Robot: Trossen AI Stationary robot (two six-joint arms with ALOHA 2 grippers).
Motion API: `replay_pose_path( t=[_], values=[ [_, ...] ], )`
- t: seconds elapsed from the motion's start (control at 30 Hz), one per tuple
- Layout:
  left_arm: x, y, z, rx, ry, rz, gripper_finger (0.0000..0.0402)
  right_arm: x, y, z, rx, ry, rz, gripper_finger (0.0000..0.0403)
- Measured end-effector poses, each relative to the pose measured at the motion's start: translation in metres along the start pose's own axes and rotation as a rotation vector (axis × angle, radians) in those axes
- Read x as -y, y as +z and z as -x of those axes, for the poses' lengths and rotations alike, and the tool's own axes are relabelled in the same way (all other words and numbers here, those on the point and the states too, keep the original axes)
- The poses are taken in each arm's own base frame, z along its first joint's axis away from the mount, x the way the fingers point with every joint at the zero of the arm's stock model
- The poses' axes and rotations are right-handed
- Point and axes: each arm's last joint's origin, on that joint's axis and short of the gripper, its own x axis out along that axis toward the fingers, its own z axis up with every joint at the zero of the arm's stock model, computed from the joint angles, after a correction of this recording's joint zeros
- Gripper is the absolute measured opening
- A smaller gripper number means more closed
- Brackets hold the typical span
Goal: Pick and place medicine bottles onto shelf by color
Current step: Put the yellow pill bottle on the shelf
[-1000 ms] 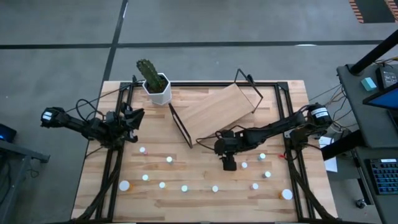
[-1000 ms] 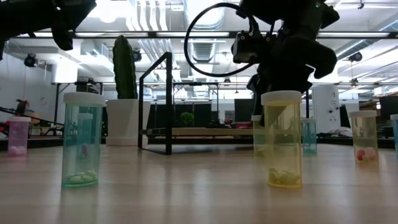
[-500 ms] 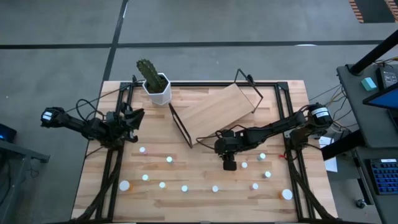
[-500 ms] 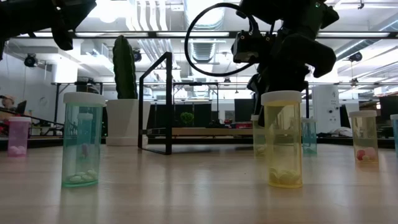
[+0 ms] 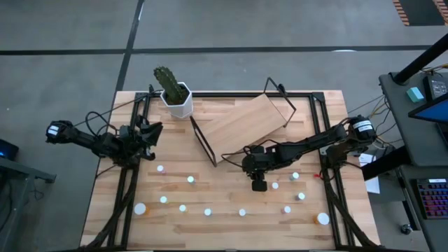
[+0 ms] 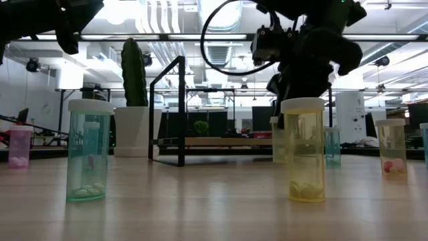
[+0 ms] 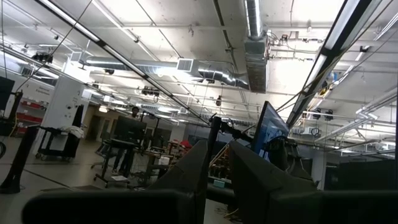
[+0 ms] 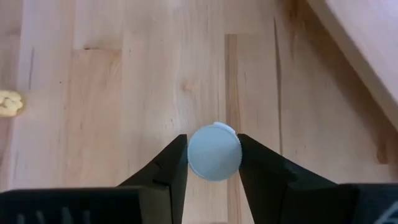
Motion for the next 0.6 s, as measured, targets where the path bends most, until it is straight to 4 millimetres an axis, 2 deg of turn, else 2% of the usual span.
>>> replay_pose_path(
  t=[0.17,0.33,0.6],
  values=[
    [0.0,0.0,0.0,0.0,0.0,0.0,0.0049,0.004,0.002,0.023,0.048,-0.007,-0.024,0.0116],
    [0.0,0.0,0.0,0.001,0.0,0.001,0.0049,0.016,0.007,0.054,0.143,-0.014,-0.072,0.0115],
    [0.0,0.0,0.0,0.0,0.0,0.001,0.0049,0.058,-0.001,0.094,0.188,-0.141,-0.201,0.0116]
  ],
)
